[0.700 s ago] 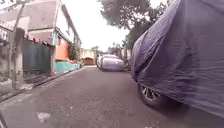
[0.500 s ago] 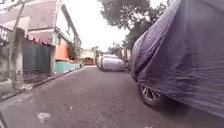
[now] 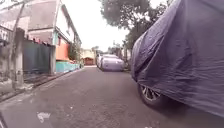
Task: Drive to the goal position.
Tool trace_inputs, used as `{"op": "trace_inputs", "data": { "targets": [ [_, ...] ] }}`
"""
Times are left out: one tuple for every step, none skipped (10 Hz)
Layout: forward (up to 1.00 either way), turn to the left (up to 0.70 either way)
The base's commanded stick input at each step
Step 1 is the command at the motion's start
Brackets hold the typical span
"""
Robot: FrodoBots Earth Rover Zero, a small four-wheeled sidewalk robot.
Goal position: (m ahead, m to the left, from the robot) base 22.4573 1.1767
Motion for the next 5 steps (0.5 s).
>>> {"op": "trace_inputs", "data": {
  "targets": [
    [0.70,0.35],
    [0.70,0.35],
    [0.70,0.35],
    [0.70,0.35],
    [0.70,0.35]
  ]
}}
